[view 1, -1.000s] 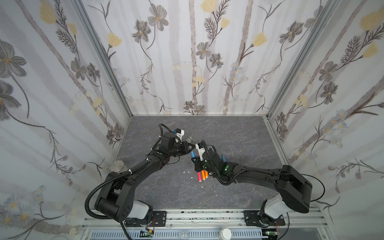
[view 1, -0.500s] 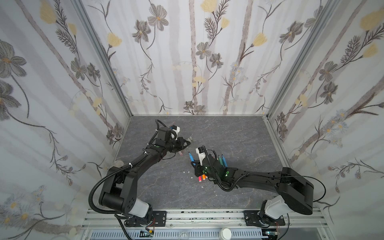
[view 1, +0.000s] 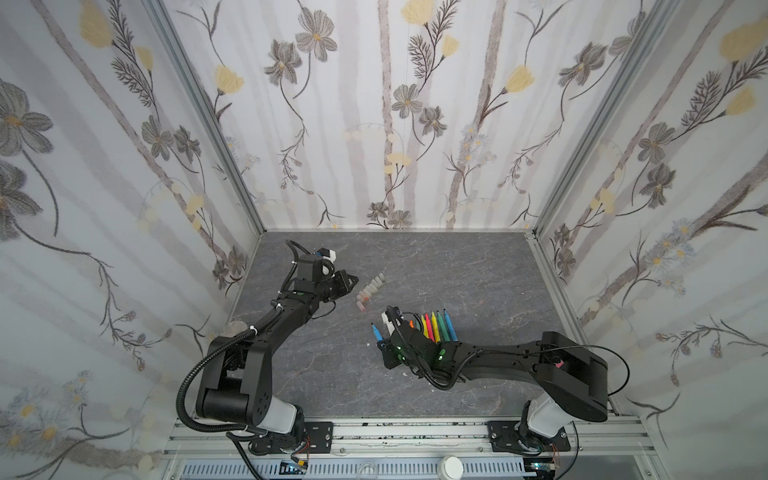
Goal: Open the pen caps
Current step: 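Pull the blue marker out of the cap with the right while the left holds it, then lay the blue marker in the marker row while the left places its cap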
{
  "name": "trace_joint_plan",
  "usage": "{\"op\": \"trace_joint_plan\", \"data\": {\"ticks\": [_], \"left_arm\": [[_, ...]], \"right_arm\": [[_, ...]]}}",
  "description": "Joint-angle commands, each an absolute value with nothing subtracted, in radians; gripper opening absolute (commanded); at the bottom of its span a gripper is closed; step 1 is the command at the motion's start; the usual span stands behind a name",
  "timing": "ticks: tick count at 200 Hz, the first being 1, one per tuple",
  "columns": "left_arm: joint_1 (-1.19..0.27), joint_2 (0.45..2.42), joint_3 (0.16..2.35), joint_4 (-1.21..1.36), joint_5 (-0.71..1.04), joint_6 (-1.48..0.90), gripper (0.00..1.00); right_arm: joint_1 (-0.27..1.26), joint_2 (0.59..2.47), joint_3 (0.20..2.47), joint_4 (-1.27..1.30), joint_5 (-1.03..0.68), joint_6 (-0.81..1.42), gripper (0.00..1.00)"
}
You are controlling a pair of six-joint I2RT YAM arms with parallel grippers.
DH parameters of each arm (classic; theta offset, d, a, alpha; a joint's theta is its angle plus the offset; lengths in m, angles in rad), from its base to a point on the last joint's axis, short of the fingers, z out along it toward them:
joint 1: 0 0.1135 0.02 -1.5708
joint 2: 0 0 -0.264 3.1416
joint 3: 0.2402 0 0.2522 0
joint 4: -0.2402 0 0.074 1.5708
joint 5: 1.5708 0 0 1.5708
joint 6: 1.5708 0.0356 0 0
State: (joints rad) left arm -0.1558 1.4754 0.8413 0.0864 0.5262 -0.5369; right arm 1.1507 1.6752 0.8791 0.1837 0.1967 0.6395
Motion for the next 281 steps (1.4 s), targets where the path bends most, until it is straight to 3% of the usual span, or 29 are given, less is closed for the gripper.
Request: {"op": "trace_joint_plan", "data": {"ticks": [1,50,122,177,218,281], "left_arm": [[-0.135,1.457,0.788,0.118,0.534,-0.507,0.0],[-0.129,1.523,0.697,0.197,0.545,-0.528,0.0],[-0.129,1.653,0.646,0.331,0.59,-0.574,0.0],[-0.135,1.721,0.623,0.404,0.594,-0.601,0.0],[-0.135,1.751,0.65,0.41,0.575,-0.605,0.12],[-0.135,1.737,0.681,0.377,0.554,-0.604,0.3]], "right_arm": [[1.152,1.737,0.952,0.054,0.277,0.701,0.0],[1.152,1.859,1.052,-0.069,0.325,0.782,0.01],[1.152,1.885,1.047,-0.11,0.345,0.825,0.09],[1.152,1.879,1.049,-0.111,0.36,0.822,0.21],[1.153,1.864,1.048,-0.116,0.375,0.815,0.31],[1.157,1.786,1.023,-0.11,0.437,0.786,0.36]]}}
